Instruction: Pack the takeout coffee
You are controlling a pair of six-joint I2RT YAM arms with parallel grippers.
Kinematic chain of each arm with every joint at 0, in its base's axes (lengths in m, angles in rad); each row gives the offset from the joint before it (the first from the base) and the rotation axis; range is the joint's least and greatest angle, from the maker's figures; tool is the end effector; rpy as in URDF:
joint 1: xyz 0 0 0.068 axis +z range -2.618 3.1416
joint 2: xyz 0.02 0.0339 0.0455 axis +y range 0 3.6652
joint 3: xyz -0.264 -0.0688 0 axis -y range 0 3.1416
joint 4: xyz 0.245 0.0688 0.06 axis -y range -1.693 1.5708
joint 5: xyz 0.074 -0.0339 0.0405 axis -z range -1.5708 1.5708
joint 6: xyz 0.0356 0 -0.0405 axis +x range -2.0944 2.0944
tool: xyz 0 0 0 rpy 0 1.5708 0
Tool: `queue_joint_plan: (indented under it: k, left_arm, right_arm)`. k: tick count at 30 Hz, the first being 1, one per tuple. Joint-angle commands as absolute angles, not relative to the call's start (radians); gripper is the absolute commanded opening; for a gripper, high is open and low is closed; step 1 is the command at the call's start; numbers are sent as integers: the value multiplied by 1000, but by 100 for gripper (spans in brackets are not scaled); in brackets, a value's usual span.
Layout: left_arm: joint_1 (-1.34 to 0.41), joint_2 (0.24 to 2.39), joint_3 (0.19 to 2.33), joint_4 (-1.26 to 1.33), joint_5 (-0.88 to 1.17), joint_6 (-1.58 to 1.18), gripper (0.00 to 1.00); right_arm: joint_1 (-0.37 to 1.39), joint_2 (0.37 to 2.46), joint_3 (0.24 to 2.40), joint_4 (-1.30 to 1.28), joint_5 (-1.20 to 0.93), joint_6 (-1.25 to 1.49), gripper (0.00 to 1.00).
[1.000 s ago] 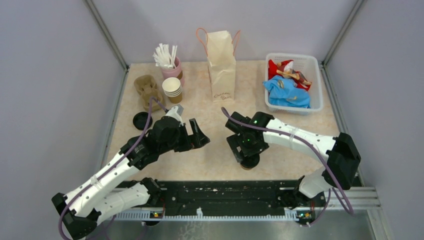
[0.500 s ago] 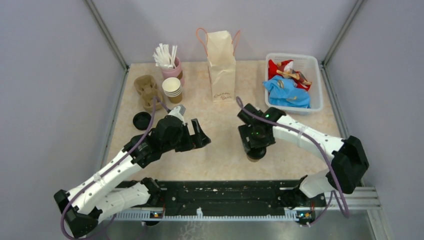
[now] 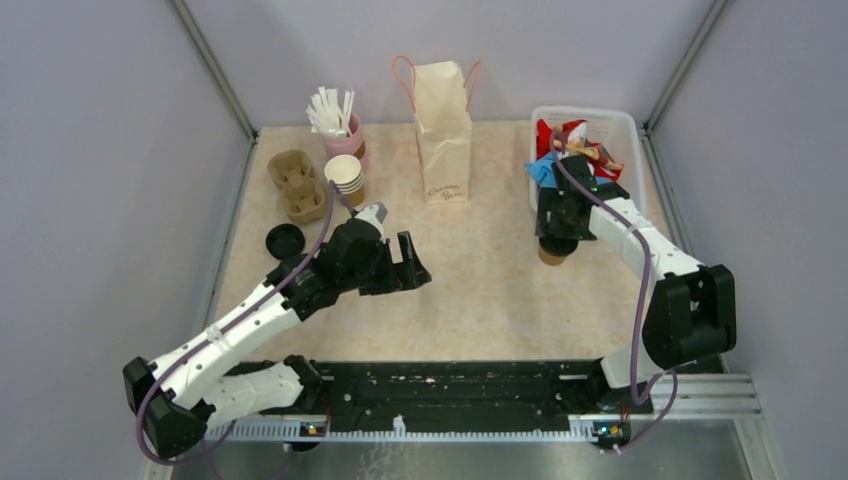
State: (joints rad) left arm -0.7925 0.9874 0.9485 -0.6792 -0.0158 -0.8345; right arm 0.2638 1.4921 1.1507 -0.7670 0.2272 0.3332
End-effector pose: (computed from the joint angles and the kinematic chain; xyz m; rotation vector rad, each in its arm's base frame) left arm 0.1438 -0.1451 0.3122 -0.0597 2.4290 -0.7888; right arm 0.2904 0.0701 0.2539 0.1620 2.6291 -0.1048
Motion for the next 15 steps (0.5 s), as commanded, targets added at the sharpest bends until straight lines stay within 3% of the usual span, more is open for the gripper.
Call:
queue_joint_plan:
  k: [1, 7, 15]
  left_arm:
    - [-787, 996, 991, -628, -5, -807, 98]
    - [-781, 996, 996, -622, 30, -805, 98]
    - [-773, 1031, 1065, -628, 52, -791, 98]
  right_arm:
    - [244, 1580, 1065, -746, 315, 297, 76]
    - [244, 1578, 1054, -753, 253, 295, 81]
    - [244, 1562, 1200, -843, 197, 290, 95]
